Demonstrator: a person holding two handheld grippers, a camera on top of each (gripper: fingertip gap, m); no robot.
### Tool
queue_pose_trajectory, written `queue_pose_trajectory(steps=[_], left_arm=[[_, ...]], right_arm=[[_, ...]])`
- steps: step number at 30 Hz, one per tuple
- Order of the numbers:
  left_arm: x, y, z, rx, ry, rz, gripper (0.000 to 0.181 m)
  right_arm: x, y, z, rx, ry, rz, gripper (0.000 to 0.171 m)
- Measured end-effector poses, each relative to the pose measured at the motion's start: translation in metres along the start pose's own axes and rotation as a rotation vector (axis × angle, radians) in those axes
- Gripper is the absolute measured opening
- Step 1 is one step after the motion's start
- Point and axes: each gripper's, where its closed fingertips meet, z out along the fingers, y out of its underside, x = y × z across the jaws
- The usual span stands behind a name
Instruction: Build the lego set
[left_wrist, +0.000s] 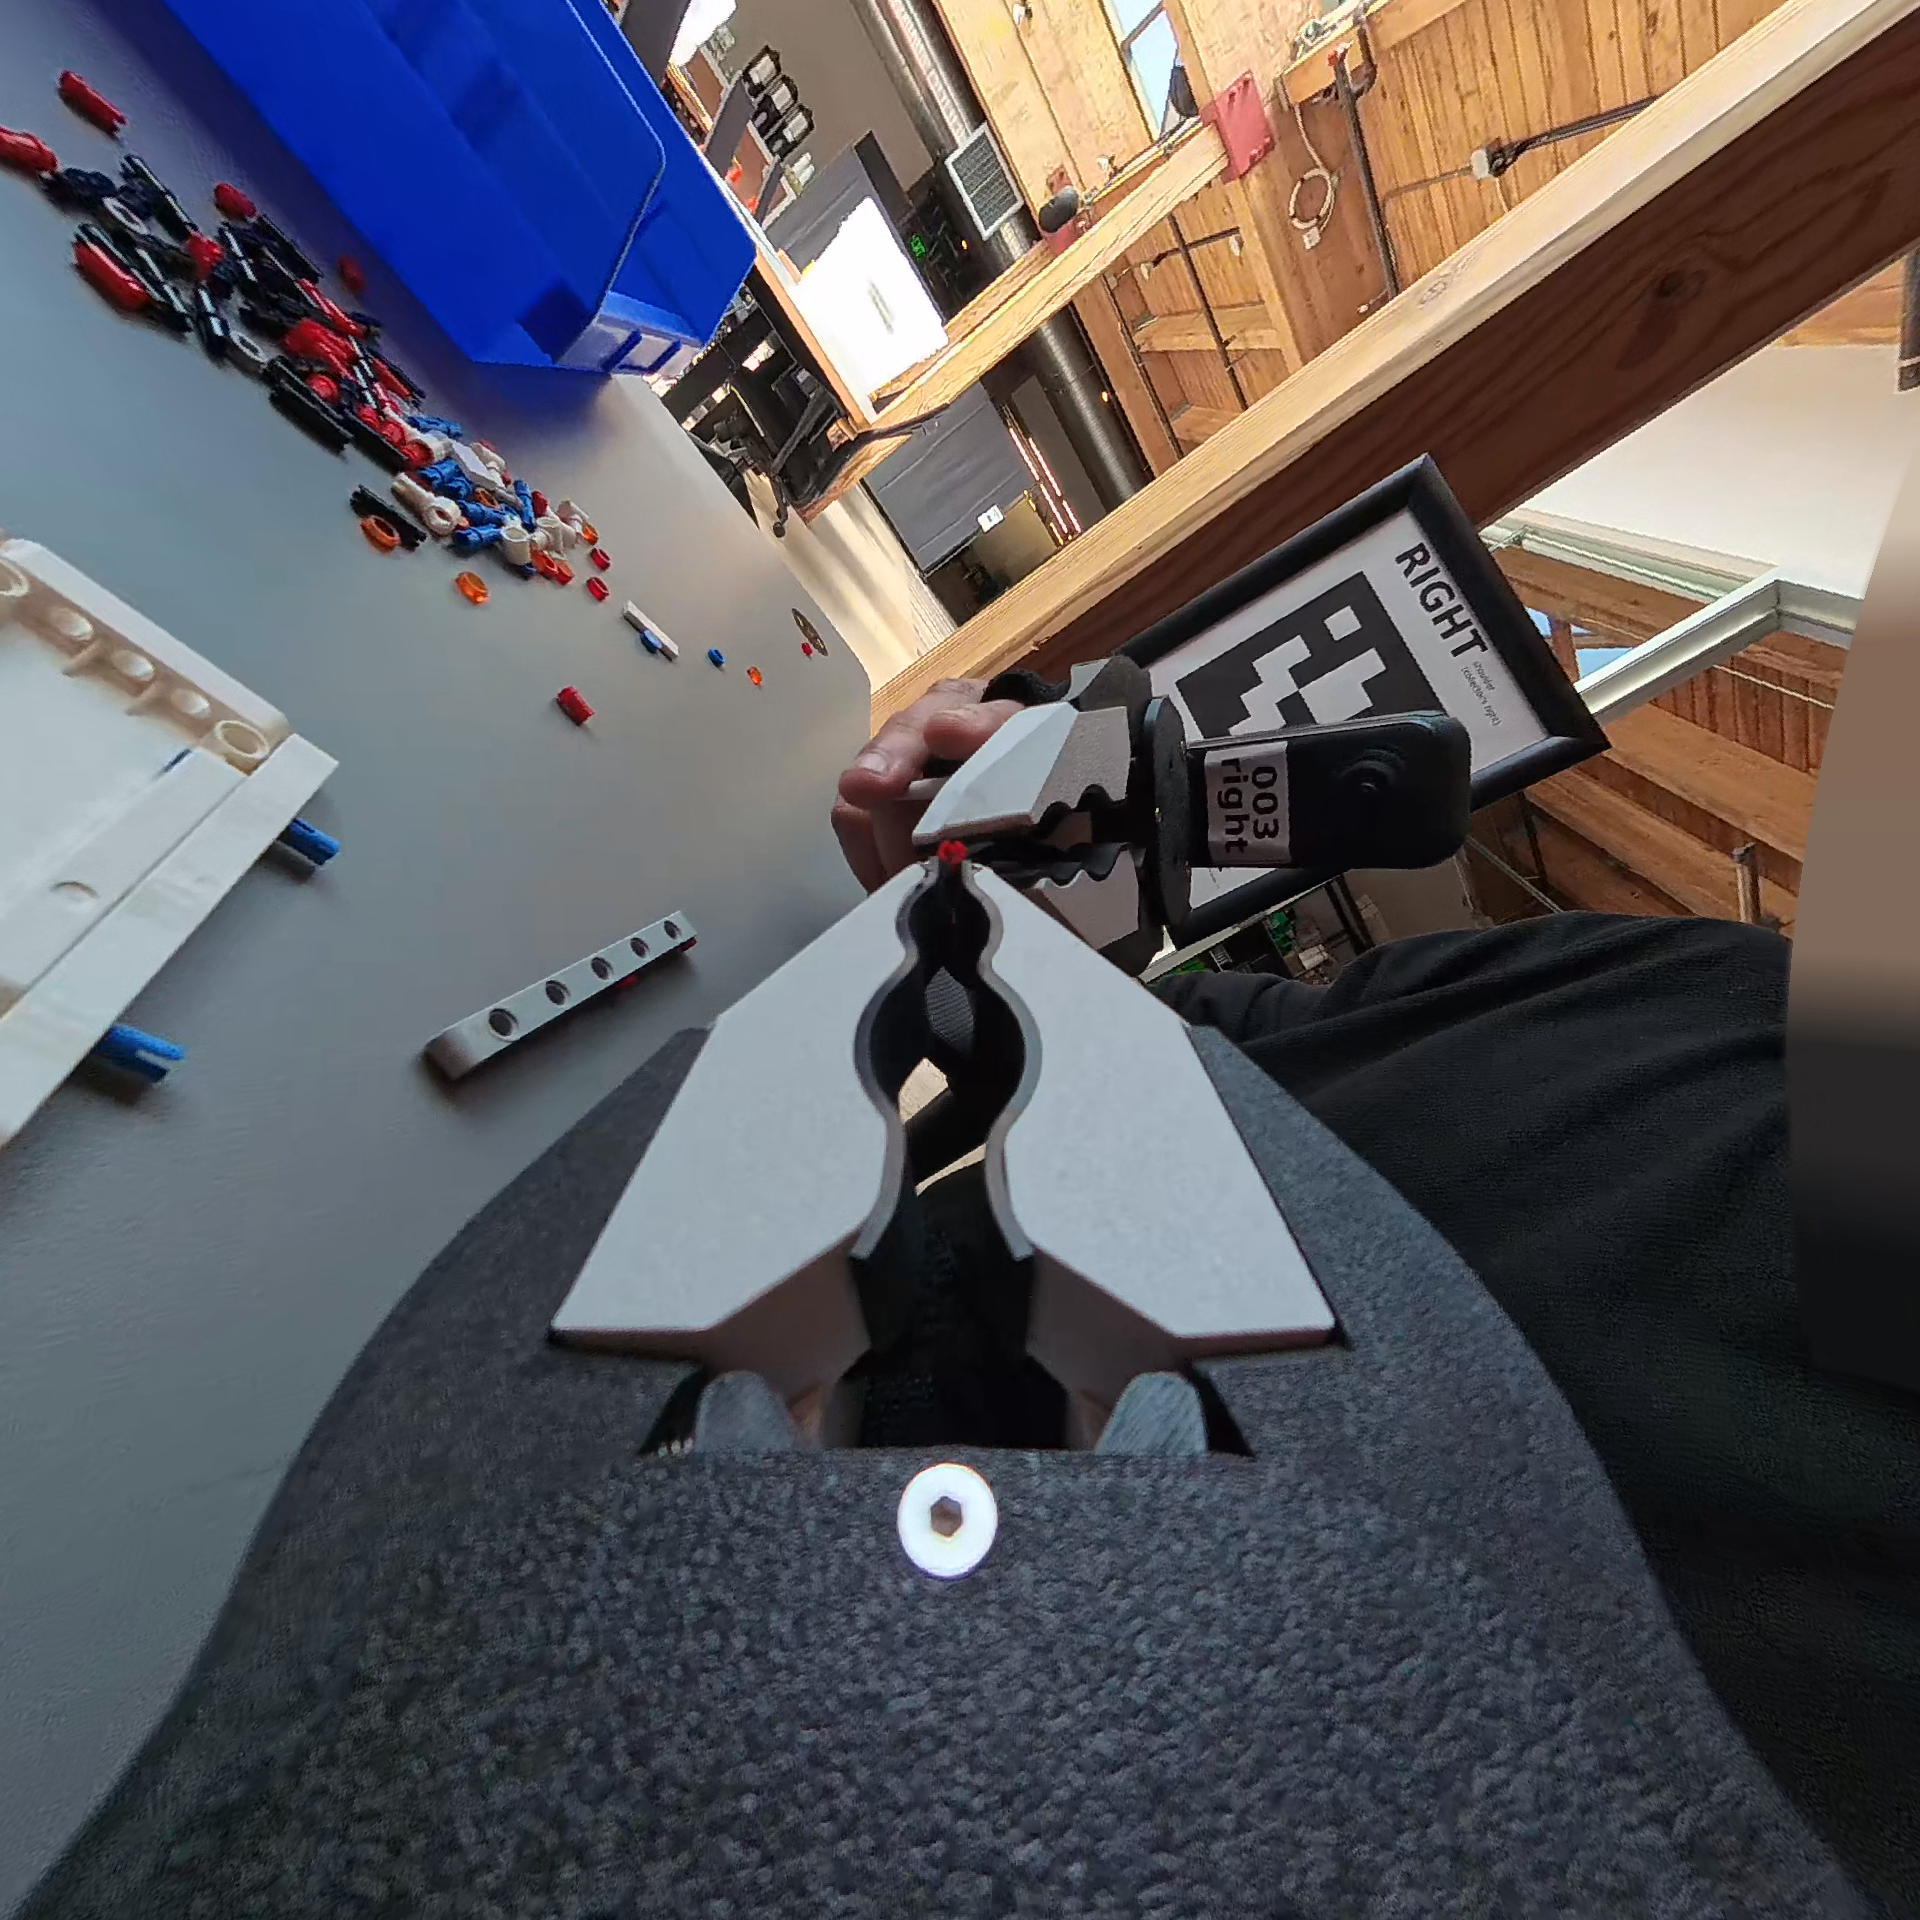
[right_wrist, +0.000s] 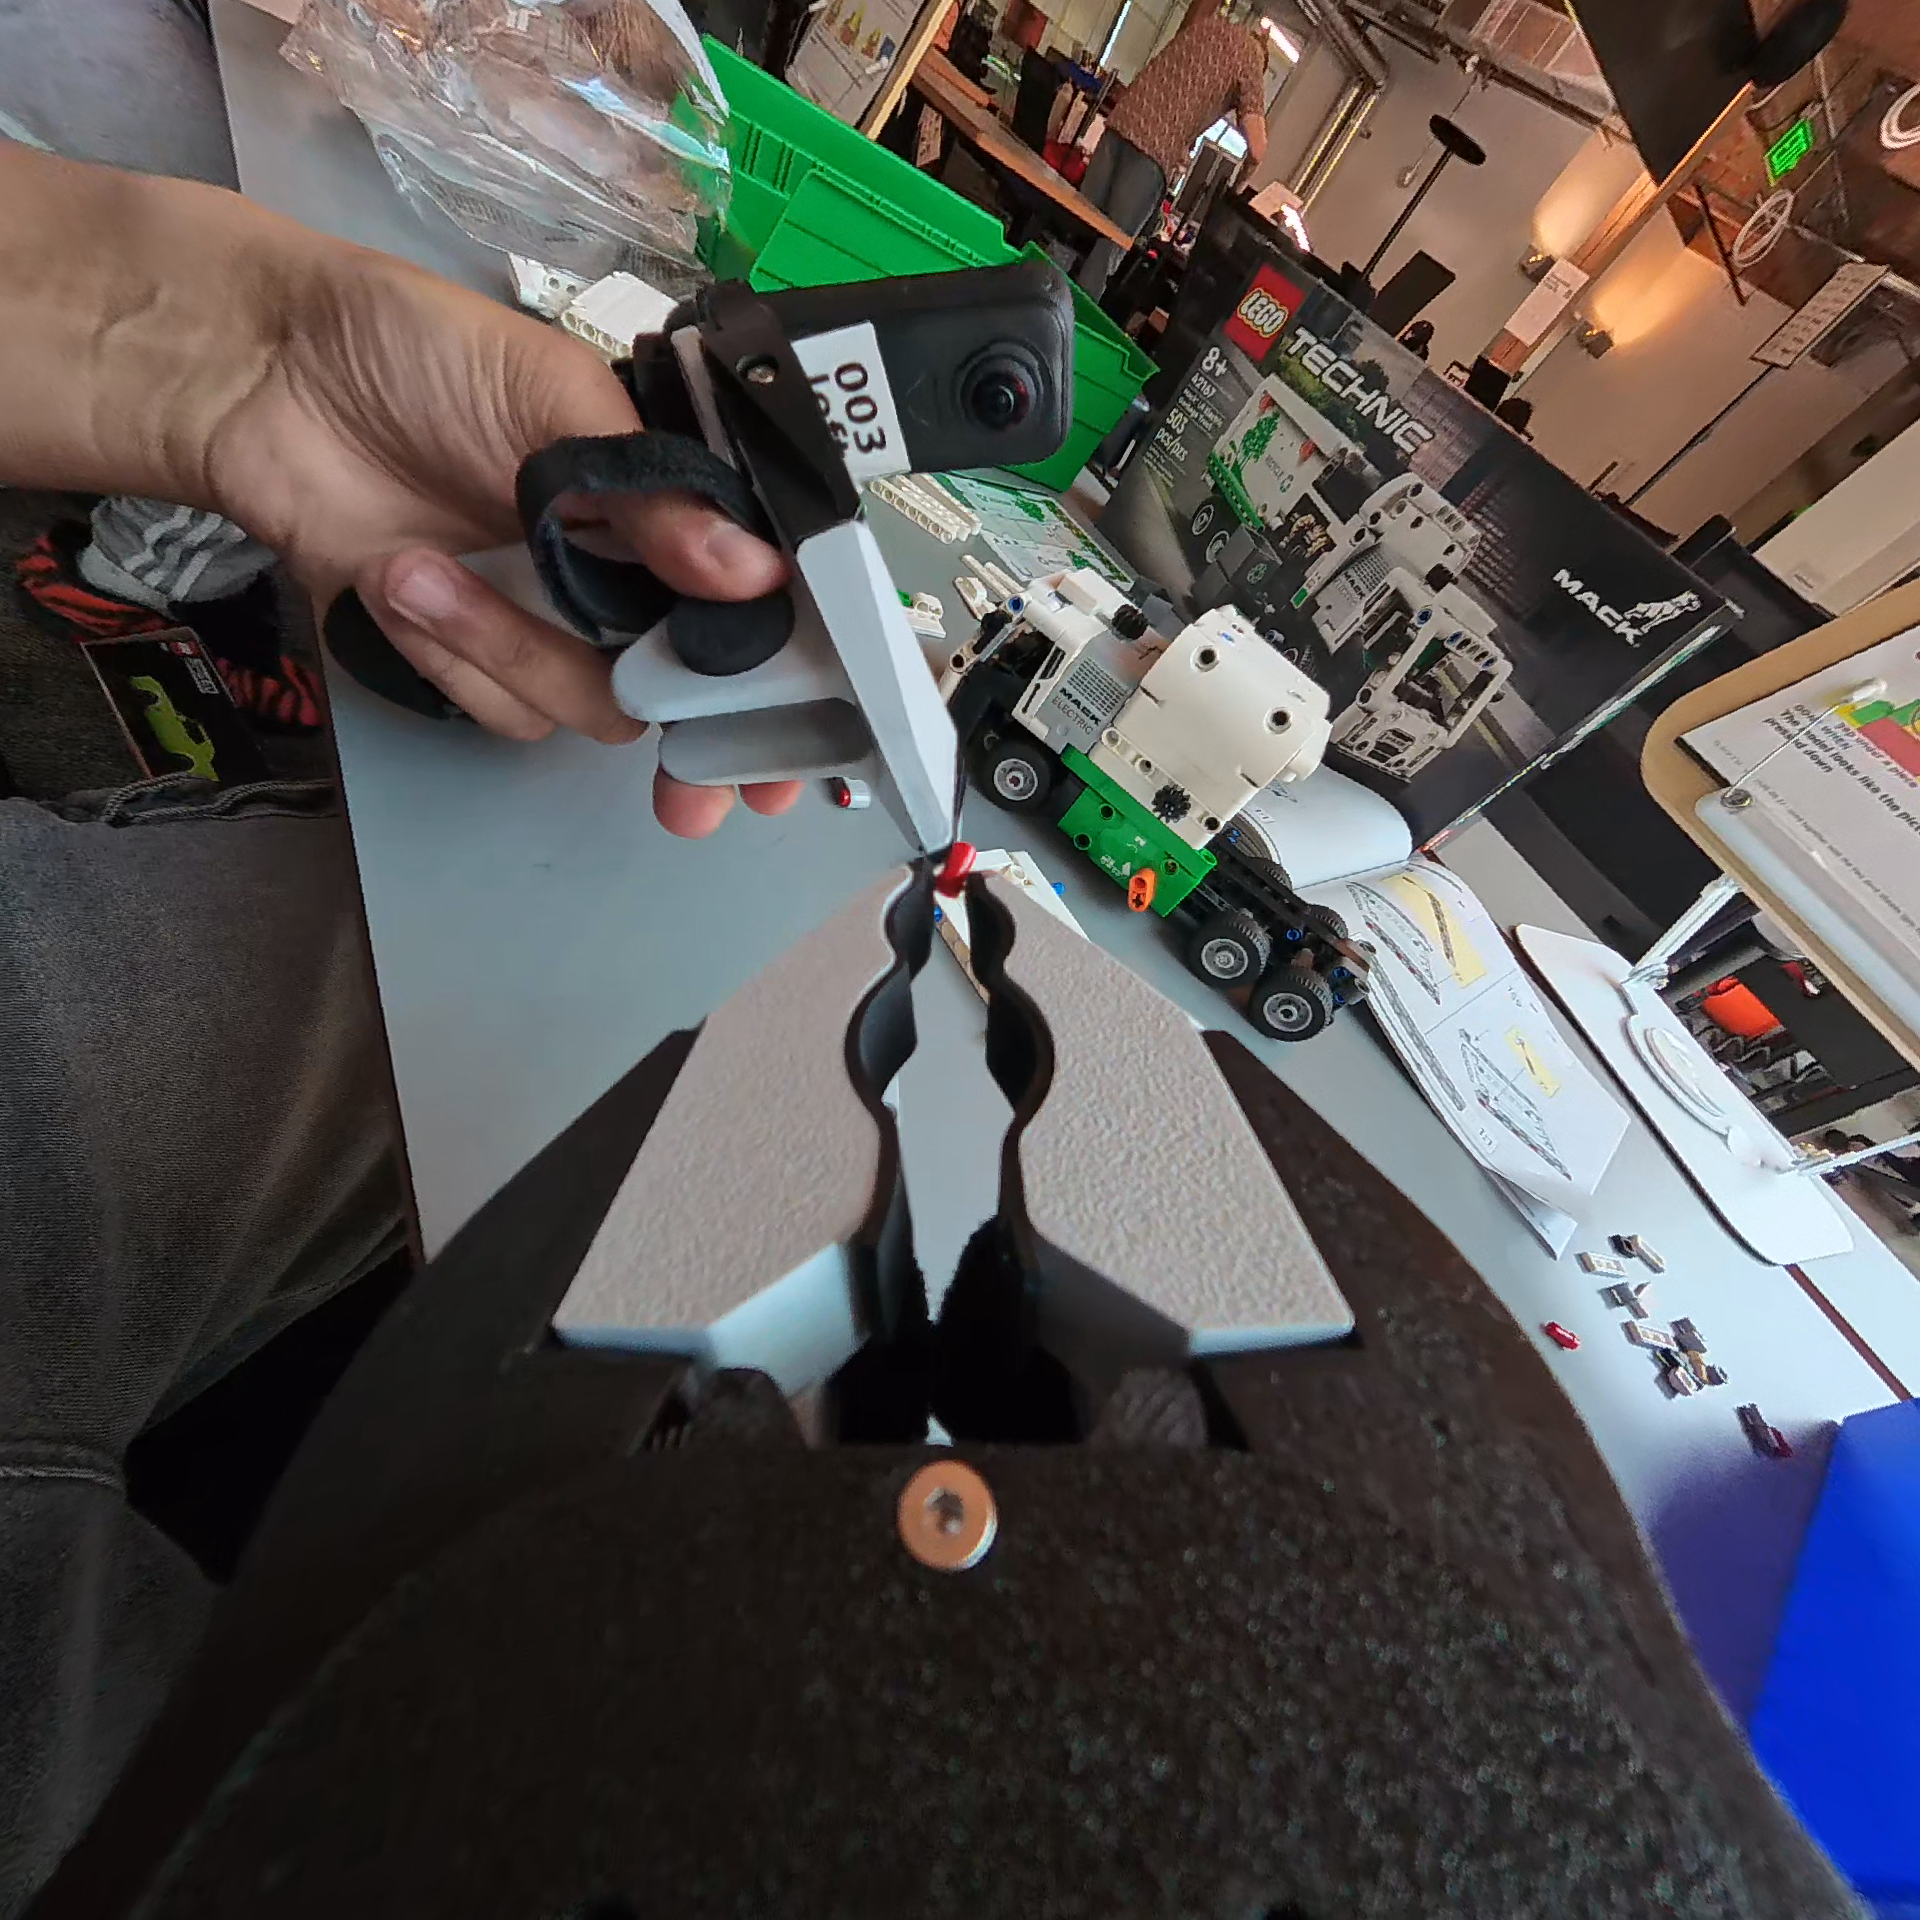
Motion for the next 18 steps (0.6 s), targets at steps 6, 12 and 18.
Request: queue_pose_trajectory(steps=[6,12,18], left_arm=[[-0.003,0.002,0.0,-0.035,-0.054,0.082,0.0],[-0.012,0.003,-0.001,-0.107,-0.2,0.266,0.017],[-0.008,0.007,0.003,-0.109,-0.149,0.227,0.003]], right_arm=[[0.0,0.001,-0.001,-0.001,-0.019,0.016,0.004],[-0.006,0.008,-0.001,-0.053,-0.077,0.002,0.004],[-0.009,0.007,0.0,-0.06,-0.059,-0.057,0.004]])
